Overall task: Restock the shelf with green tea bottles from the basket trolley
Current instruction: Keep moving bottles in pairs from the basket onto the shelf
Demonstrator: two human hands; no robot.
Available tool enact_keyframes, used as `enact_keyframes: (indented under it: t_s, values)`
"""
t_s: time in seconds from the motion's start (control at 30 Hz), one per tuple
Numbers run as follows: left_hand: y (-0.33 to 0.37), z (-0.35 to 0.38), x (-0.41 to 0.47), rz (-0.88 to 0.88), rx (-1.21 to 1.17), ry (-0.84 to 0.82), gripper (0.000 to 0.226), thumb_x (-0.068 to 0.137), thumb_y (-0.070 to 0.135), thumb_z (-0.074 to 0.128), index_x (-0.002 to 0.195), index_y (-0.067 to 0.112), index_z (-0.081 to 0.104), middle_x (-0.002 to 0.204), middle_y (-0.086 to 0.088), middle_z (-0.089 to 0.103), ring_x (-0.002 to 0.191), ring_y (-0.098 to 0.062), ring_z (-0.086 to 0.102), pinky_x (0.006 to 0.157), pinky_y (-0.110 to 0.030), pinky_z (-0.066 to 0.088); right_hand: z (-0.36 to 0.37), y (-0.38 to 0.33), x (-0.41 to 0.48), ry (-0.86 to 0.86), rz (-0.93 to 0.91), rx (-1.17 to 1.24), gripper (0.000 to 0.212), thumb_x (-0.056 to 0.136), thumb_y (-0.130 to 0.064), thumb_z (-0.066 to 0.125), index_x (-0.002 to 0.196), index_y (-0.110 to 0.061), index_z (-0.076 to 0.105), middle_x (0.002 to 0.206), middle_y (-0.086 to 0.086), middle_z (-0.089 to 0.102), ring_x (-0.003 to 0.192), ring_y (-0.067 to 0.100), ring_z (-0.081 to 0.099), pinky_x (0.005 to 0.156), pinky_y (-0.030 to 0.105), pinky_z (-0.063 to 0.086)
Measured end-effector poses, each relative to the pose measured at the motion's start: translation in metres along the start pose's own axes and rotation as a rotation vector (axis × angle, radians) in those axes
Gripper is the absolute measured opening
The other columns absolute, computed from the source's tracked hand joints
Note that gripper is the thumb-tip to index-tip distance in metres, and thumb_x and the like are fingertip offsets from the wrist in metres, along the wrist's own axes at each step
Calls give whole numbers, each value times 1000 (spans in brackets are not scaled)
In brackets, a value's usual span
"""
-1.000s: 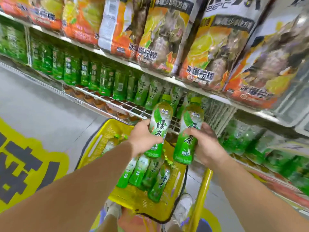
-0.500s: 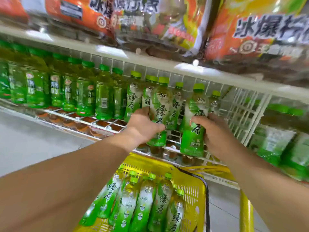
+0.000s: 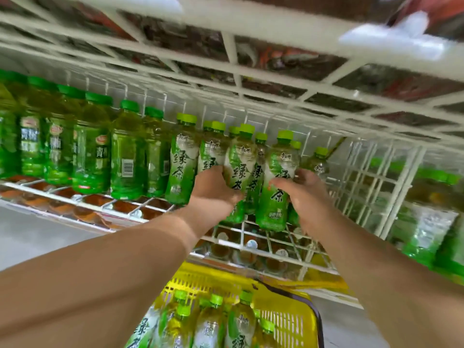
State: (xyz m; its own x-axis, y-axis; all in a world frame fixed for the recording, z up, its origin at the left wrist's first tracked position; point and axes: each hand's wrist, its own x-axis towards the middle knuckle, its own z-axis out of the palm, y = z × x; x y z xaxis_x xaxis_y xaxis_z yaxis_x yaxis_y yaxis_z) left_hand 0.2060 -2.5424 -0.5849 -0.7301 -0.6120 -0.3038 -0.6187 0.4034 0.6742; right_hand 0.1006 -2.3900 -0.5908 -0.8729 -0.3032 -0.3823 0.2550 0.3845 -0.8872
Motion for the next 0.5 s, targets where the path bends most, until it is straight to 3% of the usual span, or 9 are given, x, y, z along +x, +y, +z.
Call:
enact_keyframes:
  t_s: [0.1,0.2,0.3,0.4,0.5]
  values:
    - [-5,8,4,-2,-5,10,28,77,16,78,80,14,50,74,-2,57,62,-15,53,47,-21,37,3,4,4,5,0,43,77,74,-24,86,139,-12,47,113,-3,62,96,18,61,89,35,46]
    - [-9,17,5,27,-12,25,32,79,19,78,90,15,49,78,-2,57,65,-17,56,51,-24,42,7,10,5,11,-16,43,65,76,-21,84,132,-12,52,102,-5,66,80,3,58,79,29,44]
    - [-9,24,8,41,-16,38,38,82,23,78,106,13,51,92,-4,62,81,-25,64,63,-32,51,8,14,8,18,-14,56,62,78,-22,83,131,-13,53,87,-16,58,75,-3,53,75,26,40]
    - [-9,29,7,42,-48,50,58,83,21,78,130,12,44,113,-5,62,101,-25,64,85,-36,56,10,18,11,43,-43,15,64,78,-25,83,133,-16,53,85,-21,53,73,-5,50,69,21,40]
    - [-10,31,5,13,-87,64,61,85,22,77,132,13,41,111,-1,60,94,-22,64,77,-29,54,9,20,8,49,-59,-22,65,80,-31,81,137,-19,52,91,-17,57,74,1,51,70,19,37]
